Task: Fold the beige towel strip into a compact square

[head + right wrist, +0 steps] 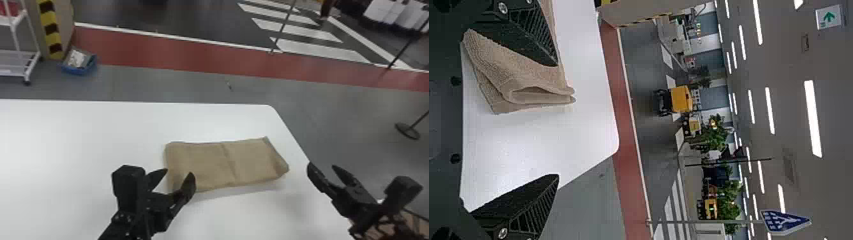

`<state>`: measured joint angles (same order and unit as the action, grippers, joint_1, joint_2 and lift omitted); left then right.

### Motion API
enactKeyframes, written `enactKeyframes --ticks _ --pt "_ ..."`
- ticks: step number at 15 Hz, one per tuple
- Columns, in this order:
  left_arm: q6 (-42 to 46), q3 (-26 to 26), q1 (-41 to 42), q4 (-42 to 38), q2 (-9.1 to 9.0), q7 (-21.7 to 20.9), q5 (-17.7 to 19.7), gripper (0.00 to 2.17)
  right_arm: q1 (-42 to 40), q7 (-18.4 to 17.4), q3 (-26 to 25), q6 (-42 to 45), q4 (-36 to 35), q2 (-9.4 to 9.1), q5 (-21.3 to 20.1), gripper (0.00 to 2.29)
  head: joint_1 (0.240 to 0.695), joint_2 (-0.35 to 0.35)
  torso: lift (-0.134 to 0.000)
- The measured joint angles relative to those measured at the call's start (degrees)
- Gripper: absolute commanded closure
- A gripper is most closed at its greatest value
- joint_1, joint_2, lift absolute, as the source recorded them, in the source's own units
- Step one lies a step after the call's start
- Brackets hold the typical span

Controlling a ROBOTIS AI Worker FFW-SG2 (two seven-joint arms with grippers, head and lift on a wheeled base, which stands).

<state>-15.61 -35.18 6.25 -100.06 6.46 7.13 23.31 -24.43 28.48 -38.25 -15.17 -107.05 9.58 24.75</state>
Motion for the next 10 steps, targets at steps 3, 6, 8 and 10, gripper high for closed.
enactKeyframes --ticks 3,6,8,10 --pt "0.0 -1.1 -1.0 2.2 -1.05 0.6 -1.0 0.41 0.0 0.0 0.0 0.1 0.1 0.08 0.0 0.09 0.695 -0.350 -0.124" --pt "0.0 -1.3 -1.2 2.7 -1.31 1.5 -2.9 0.42 0.1 0.0 0.1 0.1 0.0 0.17 0.0 0.09 0.695 -0.350 -0.124" --pt "0.0 -1.3 -1.1 2.8 -1.13 2.1 -4.2 0.42 0.1 0.0 0.4 0.1 -0.1 0.14 0.0 0.09 0.695 -0.350 -0.124" --pt "0.0 -1.3 -0.8 3.0 -1.02 2.2 -5.1 0.42 0.1 0.0 0.6 0.2 -0.1 0.10 0.0 0.09 0.695 -0.350 -0.124"
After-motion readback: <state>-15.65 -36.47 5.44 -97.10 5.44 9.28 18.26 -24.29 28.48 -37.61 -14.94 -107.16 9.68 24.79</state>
